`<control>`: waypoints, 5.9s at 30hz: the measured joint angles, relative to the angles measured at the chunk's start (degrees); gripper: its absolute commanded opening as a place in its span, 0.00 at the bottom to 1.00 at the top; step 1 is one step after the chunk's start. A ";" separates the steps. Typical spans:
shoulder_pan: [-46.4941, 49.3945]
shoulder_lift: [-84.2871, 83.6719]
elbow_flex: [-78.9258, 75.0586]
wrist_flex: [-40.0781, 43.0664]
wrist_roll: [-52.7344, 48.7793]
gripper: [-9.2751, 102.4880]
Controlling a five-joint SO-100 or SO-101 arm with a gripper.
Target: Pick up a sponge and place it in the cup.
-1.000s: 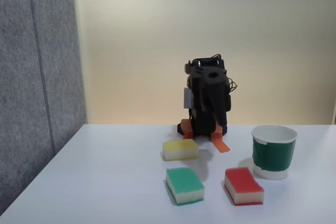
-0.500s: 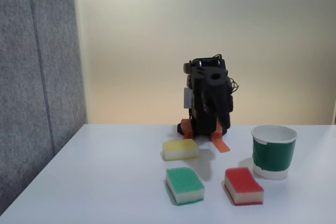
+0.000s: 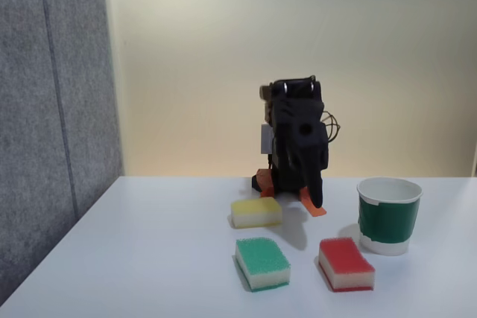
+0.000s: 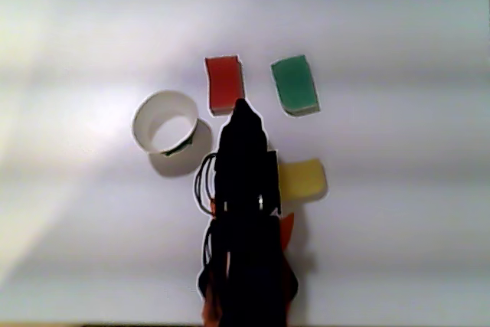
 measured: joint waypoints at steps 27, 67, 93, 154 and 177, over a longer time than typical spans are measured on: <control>-2.81 -46.23 -47.02 23.82 -3.08 0.08; -5.01 -101.78 -105.47 43.07 -16.96 0.08; -10.28 -110.92 -116.72 49.39 -39.73 0.08; -5.36 -107.93 -107.40 49.83 -81.91 0.26; -9.76 -119.71 -116.02 49.83 -88.33 0.41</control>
